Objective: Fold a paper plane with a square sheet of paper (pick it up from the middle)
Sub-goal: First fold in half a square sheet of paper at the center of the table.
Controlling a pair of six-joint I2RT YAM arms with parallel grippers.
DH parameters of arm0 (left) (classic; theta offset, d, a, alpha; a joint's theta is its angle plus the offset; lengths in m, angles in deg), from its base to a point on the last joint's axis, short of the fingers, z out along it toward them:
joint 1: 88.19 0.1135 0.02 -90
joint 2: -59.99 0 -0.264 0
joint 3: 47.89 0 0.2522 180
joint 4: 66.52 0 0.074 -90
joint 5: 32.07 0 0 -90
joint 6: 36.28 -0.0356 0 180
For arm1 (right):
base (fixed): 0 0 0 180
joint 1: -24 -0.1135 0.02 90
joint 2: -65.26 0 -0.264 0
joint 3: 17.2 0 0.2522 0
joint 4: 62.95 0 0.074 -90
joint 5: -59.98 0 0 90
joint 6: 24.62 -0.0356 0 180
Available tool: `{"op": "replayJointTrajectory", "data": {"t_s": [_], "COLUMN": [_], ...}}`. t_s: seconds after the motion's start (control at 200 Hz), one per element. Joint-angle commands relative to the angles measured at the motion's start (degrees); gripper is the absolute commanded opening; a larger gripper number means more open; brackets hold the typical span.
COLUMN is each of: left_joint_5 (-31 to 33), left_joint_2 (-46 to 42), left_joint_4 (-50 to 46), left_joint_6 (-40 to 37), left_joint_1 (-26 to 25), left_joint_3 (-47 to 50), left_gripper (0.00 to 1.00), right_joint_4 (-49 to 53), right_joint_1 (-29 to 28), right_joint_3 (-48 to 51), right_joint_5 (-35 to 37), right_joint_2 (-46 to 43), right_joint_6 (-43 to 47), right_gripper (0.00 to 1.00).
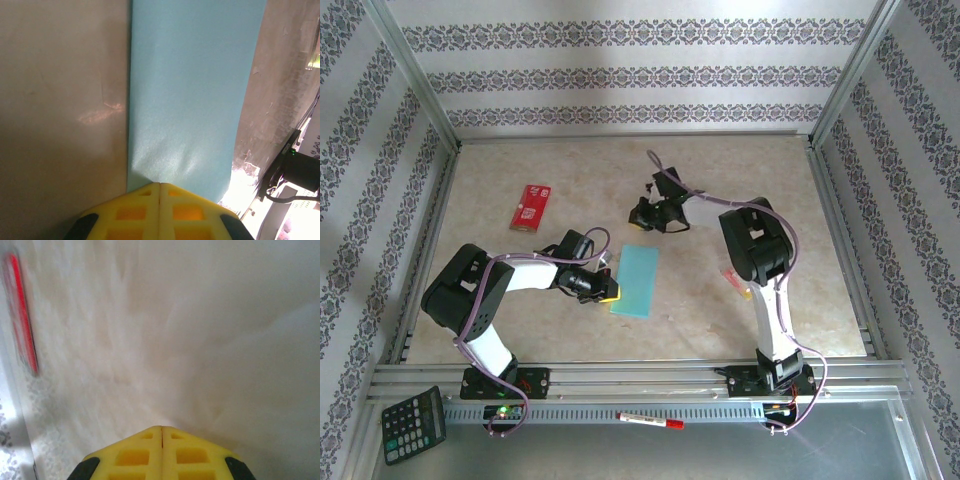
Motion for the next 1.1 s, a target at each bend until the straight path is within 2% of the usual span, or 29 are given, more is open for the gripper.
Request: {"op": "replayJointTrajectory", "data": {"t_s": [0.0, 0.19, 0.315, 0.495, 1.004, 1.094], "left_joint_5": [10.36, 10.25, 10.40, 10.36, 9.66, 8.47], "left_joint_2": [3.85, 3.67, 3.50, 3.49, 0.82, -1.89], "left_joint_4": [-13.34, -13.30, -13.31, -13.28, -14.01, -13.91], "left_joint_6": [-1.01, -0.86, -0.72, -0.77, -0.18, 0.91], "left_joint_1": [0.50, 0.43, 0.48, 0.50, 0.49, 0.46], "left_joint_3": [3.66, 3.27, 3.11, 2.95, 1.87, 0.71], "left_gripper": [0.00, 0.00, 0.00, 0.00, 0.00, 0.09], "right_joint_4": [1.54, -1.45, -4.23, -6.19, -6.16, -5.42], "right_joint_1": [-0.03, -3.40, -6.17, -8.89, -8.56, -8.40], "right_joint_3": [1.08, 10.25, 14.84, 16.42, 16.18, 16.83], "right_joint_5": [-0.50, -2.14, -2.29, -1.76, -0.73, -0.08], "right_joint_2": [-5.05, -12.27, -14.08, -11.97, -5.15, -4.99], "right_joint_6": [2.82, 2.07, -0.13, -1.70, -0.17, 0.80], "right_gripper": [0.00, 0.00, 0.00, 0.00, 0.00, 0.00]}}
